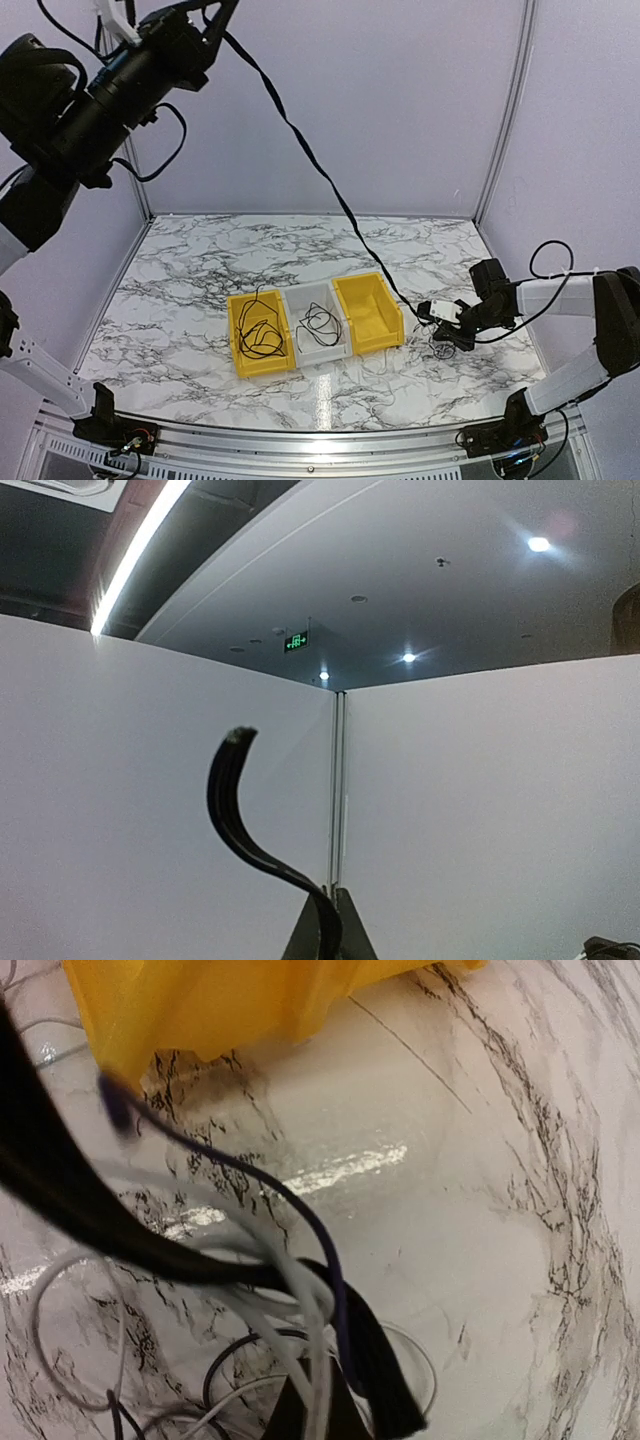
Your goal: Untangle the cables
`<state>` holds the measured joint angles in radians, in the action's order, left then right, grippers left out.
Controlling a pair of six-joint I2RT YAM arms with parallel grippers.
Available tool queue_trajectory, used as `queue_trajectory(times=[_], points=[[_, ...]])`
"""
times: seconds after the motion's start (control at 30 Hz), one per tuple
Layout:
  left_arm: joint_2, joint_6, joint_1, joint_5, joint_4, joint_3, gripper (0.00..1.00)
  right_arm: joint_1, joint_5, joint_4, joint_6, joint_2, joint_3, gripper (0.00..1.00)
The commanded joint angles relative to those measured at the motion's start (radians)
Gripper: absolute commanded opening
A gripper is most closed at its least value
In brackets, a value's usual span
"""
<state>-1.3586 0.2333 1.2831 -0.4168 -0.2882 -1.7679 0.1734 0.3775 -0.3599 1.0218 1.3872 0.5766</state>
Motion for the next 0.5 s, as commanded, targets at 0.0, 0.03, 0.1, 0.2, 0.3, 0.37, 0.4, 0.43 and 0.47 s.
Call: queue_trajectory(times=[0.0,0.03,0.1,0.2,0.3,0.37,0.4,0.43,0.47], points=[[0.052,0.071,0.005,-0.062,0.001,-0.027,0.00,-0.013,-0.059,-0.022,-0.010,0.020,0.003,0.00],[0.057,0.075,0.005,-0.069,0.007,-0.027,0.00,-0.014,-0.061,-0.023,-0.012,0.022,0.005,0.00],[0.071,0.078,0.005,-0.075,0.026,-0.035,0.00,-0.014,-0.067,-0.022,-0.017,0.026,0.008,0.00],[0.091,0.081,0.007,-0.076,0.042,-0.052,0.00,-0.015,-0.096,-0.011,-0.026,0.043,0.012,0.00],[0.089,0.080,0.010,-0.077,0.114,-0.127,0.00,-0.035,-0.107,-0.001,-0.022,0.058,0.012,0.00],[0.092,0.074,0.014,-0.078,0.158,-0.169,0.00,-0.055,-0.103,0.003,-0.023,0.065,0.016,0.05],[0.099,0.067,0.015,-0.079,0.167,-0.174,0.00,-0.064,-0.098,0.001,-0.026,0.069,0.021,0.08],[0.105,0.063,0.015,-0.083,0.175,-0.175,0.00,-0.070,-0.091,-0.006,-0.027,0.072,0.027,0.09],[0.112,0.060,0.015,-0.088,0.191,-0.176,0.00,-0.073,-0.083,-0.011,-0.032,0.074,0.033,0.10]])
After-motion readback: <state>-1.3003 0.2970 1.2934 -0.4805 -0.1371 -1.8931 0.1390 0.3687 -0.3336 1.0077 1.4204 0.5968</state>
